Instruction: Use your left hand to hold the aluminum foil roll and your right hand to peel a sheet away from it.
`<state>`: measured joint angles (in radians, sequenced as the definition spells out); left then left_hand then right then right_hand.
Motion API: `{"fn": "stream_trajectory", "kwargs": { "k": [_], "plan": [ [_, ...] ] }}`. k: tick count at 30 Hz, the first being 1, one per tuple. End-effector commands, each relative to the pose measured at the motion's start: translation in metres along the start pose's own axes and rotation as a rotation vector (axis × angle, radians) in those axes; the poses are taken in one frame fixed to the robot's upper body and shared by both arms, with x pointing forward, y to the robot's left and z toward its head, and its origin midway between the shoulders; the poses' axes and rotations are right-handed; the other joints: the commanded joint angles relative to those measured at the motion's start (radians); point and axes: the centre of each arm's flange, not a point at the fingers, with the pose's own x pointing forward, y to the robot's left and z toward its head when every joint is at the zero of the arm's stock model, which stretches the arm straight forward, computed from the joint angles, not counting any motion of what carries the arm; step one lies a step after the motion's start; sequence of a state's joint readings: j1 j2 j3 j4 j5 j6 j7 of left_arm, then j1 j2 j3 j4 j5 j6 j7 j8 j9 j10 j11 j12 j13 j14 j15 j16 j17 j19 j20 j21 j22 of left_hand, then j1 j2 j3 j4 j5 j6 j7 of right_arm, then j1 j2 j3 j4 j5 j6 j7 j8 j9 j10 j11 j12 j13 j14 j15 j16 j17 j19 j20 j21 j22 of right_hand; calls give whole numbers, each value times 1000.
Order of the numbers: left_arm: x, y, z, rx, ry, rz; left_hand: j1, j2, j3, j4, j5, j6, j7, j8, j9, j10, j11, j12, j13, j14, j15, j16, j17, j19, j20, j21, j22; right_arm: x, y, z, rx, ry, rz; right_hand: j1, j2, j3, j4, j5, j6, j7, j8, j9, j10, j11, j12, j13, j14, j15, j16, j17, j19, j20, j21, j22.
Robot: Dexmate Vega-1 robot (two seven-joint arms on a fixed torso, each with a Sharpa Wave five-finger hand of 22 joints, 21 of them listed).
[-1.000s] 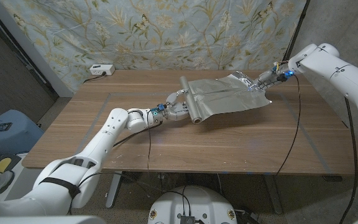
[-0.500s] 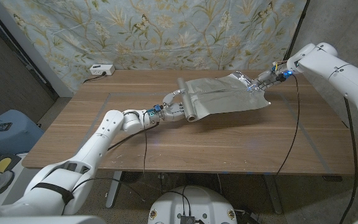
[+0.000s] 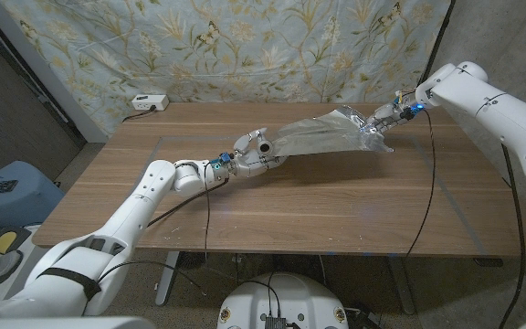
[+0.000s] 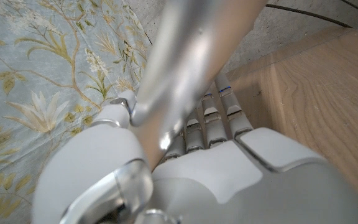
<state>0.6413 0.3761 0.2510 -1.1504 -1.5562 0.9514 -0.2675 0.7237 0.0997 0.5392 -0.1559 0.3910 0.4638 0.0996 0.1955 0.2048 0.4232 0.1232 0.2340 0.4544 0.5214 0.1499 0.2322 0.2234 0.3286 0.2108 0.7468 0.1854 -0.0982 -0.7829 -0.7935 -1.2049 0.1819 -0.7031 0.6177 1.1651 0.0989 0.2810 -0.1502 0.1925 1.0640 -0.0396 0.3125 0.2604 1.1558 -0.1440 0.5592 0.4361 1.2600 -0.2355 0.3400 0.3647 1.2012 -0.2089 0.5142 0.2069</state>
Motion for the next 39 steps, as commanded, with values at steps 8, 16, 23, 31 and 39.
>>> {"fn": "stream_trajectory", "kwargs": {
  "k": [8, 16, 23, 31, 39],
  "plan": [
    [-9, -3, 10, 30, 21, -3, -7, 1, 5, -3, -5, 15, 1, 9, 1, -2, 1, 4, 2, -3, 0, 8, 0, 13, -2, -2, 2, 1, 14, 7, 23, -21, -1, 5, 9, -9, 2, 3, 3, -2, -2, 1, 7, 7, 5, -2, 4, 0, -7, 9, -3, 1, 12, 3],
    [-11, -9, 12, 67, 30, -2, 19, 8, 9, -17, -7, 35, 4, 15, 1, 6, -2, 7, 1, 0, -7, 14, 2, 14, -5, -4, 3, -3, 18, 8, 26, -23, -11, 3, 10, -10, 4, 2, -2, -2, -6, 2, 2, 2, 4, 0, 1, 0, -14, 12, -11, 1, 15, 2],
    [-19, -12, 14, 91, 27, 3, 38, 11, 8, -22, -10, 40, 4, 16, 1, 7, -3, 8, 1, -2, -7, 17, 4, 16, -7, -4, 3, -5, 24, 9, 59, -59, -21, -28, 12, -21, 21, -7, -12, -1, -14, 2, -17, 28, -18, -24, -12, 5, -34, 10, -15, 2, 25, -2],
    [-28, -12, 16, 107, 39, -2, 44, 10, 1, -20, -13, 40, 4, 14, 1, 8, -1, 8, 1, -3, -8, 21, 7, 16, -8, -5, 3, -12, 37, 15, 71, -83, -6, -168, -23, -78, 73, -7, -135, 34, -83, -10, -91, 52, -60, -47, -82, 11, -86, 7, -43, 5, 18, -18],
    [-30, -13, 17, 114, 44, 0, 49, 8, -2, -17, -15, 42, 5, 14, 2, 8, -1, 8, 0, -3, -6, 22, 7, 17, -9, -6, 3, -13, 38, 19, 64, -95, -1, -199, -31, -91, 81, -2, -161, 34, -99, -16, -139, 72, -81, -50, -97, 15, -98, 9, -54, 14, 12, -22]
  ]
}}
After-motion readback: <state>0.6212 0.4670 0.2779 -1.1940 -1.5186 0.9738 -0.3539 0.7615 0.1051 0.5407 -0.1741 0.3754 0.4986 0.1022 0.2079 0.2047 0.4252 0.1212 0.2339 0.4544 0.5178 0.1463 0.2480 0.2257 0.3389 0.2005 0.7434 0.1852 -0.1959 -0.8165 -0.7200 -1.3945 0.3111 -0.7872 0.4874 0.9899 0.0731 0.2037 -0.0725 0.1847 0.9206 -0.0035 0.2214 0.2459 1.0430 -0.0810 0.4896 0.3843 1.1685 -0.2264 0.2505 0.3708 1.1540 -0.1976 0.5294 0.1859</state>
